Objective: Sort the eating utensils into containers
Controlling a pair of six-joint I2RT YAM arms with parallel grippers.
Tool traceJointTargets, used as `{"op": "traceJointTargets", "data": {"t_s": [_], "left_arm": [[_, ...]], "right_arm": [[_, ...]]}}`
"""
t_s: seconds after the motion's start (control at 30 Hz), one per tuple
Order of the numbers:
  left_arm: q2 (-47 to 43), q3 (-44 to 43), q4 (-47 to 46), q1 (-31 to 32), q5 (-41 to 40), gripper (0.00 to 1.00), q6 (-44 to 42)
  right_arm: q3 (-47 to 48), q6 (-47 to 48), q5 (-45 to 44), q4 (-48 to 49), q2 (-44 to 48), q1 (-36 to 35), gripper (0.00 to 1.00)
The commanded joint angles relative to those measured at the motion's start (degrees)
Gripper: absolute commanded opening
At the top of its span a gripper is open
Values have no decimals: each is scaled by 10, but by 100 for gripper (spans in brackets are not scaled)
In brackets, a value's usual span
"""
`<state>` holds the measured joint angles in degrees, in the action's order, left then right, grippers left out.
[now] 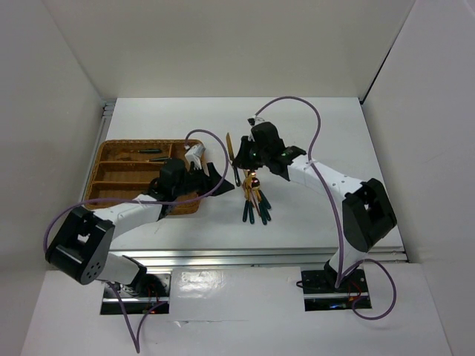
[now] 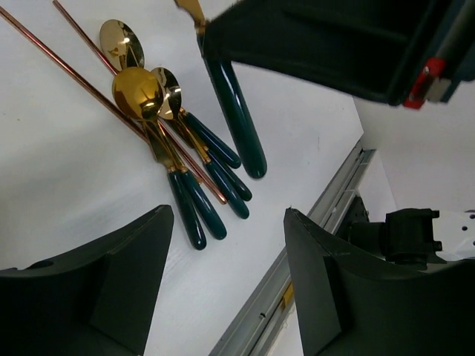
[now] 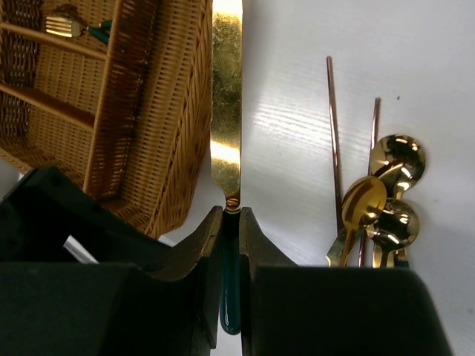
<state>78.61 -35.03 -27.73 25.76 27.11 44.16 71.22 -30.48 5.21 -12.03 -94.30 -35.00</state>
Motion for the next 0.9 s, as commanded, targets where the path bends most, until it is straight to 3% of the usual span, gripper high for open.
{"op": "traceJointTargets", "data": {"t_s": [0.0, 0.33, 0.57, 0.6, 0.73, 0.8, 0.87], "left_arm": [[21, -32, -80, 8, -11, 75, 15], [71, -72, -93, 25, -46, 64, 26], [110, -100, -90, 30, -46, 43, 43], [116, -105, -90, 30, -41, 36, 44], [122, -105, -90, 30, -41, 28, 49], [116, -105, -77, 30, -52, 26, 49], [106, -105, -72, 30, -72, 24, 49]], "right_arm": [[-10, -26, 33, 52, 30, -3, 0], [-32, -38, 54, 86, 42, -3, 0], [-45, -43, 66, 97, 42, -3, 0], [-45, -43, 66, 97, 42, -9, 0], [-45, -43, 66, 97, 42, -9, 0], [-45, -38, 66, 97, 42, -9, 5], [-38, -33, 59, 83, 42, -9, 19]]}}
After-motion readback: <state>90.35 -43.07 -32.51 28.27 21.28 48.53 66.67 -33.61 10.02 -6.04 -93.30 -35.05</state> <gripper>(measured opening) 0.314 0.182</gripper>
